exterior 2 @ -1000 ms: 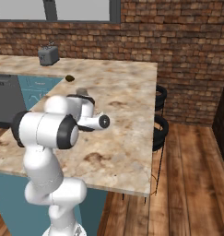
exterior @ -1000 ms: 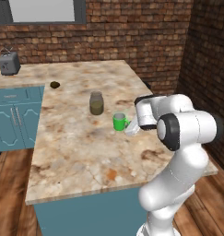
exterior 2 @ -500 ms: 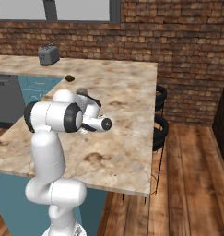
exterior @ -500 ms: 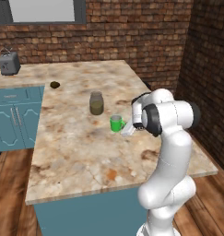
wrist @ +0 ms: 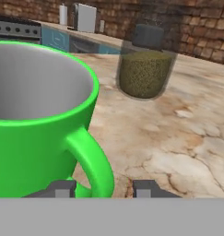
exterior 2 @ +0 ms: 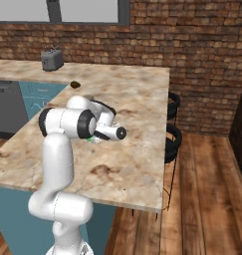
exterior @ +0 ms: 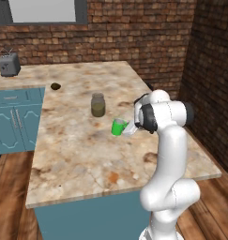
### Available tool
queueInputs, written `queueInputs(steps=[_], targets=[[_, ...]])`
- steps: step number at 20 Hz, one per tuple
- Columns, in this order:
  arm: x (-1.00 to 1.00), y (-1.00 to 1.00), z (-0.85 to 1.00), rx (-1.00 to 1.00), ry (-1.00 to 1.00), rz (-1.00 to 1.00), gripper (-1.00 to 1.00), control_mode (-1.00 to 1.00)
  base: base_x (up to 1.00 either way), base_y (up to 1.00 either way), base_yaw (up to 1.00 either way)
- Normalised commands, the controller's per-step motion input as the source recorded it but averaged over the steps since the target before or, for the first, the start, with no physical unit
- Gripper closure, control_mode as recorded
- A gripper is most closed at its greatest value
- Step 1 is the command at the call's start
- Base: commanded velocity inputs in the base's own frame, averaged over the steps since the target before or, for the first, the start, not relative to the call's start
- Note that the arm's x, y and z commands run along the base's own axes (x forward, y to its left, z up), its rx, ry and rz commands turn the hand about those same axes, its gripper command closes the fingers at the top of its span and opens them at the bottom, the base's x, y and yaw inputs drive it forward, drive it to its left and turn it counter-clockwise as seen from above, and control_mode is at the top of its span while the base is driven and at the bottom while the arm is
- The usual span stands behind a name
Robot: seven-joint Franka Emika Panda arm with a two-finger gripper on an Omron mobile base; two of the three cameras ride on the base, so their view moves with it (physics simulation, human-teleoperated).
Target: Open the cabinet directly in front. Then move the liquor and the mug to the dining counter with the jar on it.
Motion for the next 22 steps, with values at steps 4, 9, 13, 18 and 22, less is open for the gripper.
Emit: queueInputs(steps=[4,9,13,18,22], targets=[[0.07,0.05,-0.29,0.0,0.0,0.0,-1.0,-1.0,0.0,0.0,0.0],[0.0,0.29,-0.22,0.0,0.0,0.0,-1.0,-1.0,0.0,0.0,0.0],[0.0,0.51,-0.18,0.0,0.0,0.01,-1.0,-1.0,0.0,0.0,0.0],[-0.01,0.41,-0.02,0.0,0.0,0.0,-1.0,-1.0,0.0,0.0,0.0],[-0.07,0.15,-0.05,-0.05,0.0,0.0,-1.0,-1.0,0.0,0.0,0.0]])
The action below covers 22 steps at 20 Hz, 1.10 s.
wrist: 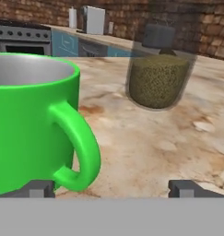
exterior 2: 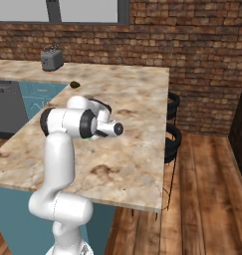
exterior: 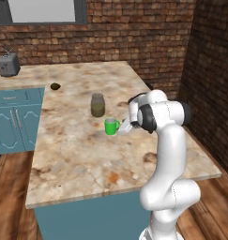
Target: Open the cabinet directly in front. Then move the liquor and the mug to the dining counter with the jar on it.
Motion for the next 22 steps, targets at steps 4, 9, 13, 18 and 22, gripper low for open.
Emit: queueInputs(steps=[4,9,13,18,22], targets=[[-0.03,0.06,-0.15,-0.13,0.0,0.0,-1.0,-1.0,0.0,0.0,0.0],[-0.17,-0.03,0.02,-0.05,0.0,0.0,-1.0,-1.0,0.0,0.0,0.0],[-0.61,-0.25,0.57,0.0,0.0,0.0,-1.0,-1.0,0.0,0.0,0.0],[-0.73,-0.25,0.86,0.0,-0.01,0.0,-1.0,-1.0,0.0,0.0,0.0],[-0.6,-0.18,1.0,0.0,-0.03,0.05,-1.0,-1.0,0.0,0.0,0.0]])
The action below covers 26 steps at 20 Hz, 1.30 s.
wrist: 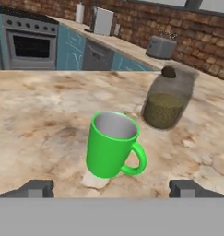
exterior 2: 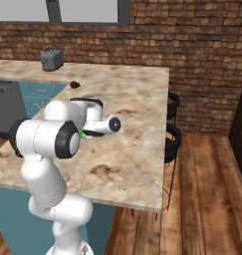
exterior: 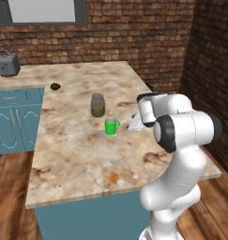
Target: Open the cabinet directly in front. Then move the liquor and the mug to the dining counter with the jar on it.
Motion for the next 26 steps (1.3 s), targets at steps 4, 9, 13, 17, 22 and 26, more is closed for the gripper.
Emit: queueInputs(steps=[4,9,13,17,22,26], targets=[[-0.59,-0.23,1.0,0.0,-0.08,0.09,-1.0,-1.0,0.0,0.0,0.0],[-0.77,-0.12,1.0,0.0,-0.05,0.03,-1.0,-1.0,0.0,0.0,0.0],[-0.93,0.0,1.0,0.02,-0.11,0.0,-1.0,-1.0,0.0,0.0,0.0],[-1.0,0.0,0.97,0.03,-0.14,0.0,-1.0,-1.0,0.0,0.0,0.0],[-1.0,0.0,0.65,0.01,-0.25,0.0,-1.0,-1.0,0.0,0.0,0.0],[-1.0,0.0,0.4,0.01,-0.1,0.04,-1.0,-1.0,0.0,0.0,0.0]])
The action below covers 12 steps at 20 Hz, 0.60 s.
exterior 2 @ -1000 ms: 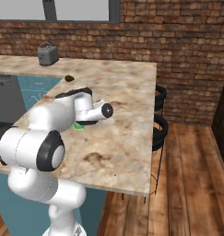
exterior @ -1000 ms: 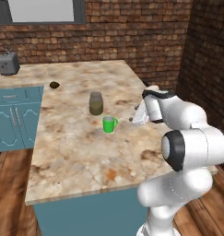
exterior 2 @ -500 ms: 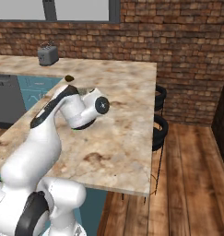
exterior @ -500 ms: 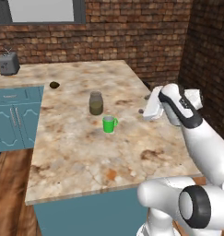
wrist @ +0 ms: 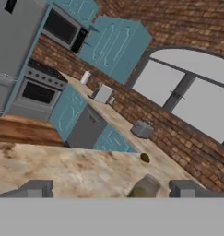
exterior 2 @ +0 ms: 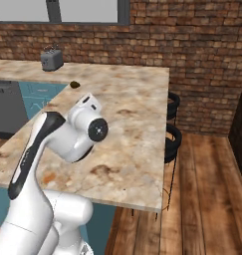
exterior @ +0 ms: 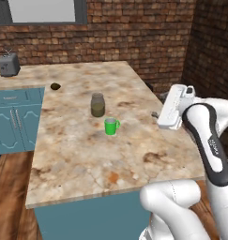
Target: Open the cabinet directly in front. Then move the liquor and the mug to the dining counter with the jar on it.
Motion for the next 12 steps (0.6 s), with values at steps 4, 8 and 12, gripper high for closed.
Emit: queueInputs(steps=[4,8,12], targets=[[-0.91,0.0,0.2,0.0,-0.01,0.06,-1.0,-1.0,0.0,0.0,0.0],[-0.83,0.0,0.12,0.0,0.0,0.05,-1.0,-1.0,0.0,0.0,0.0],[-0.86,0.0,0.03,0.0,0.0,0.1,-1.0,-1.0,0.0,0.0,0.0]])
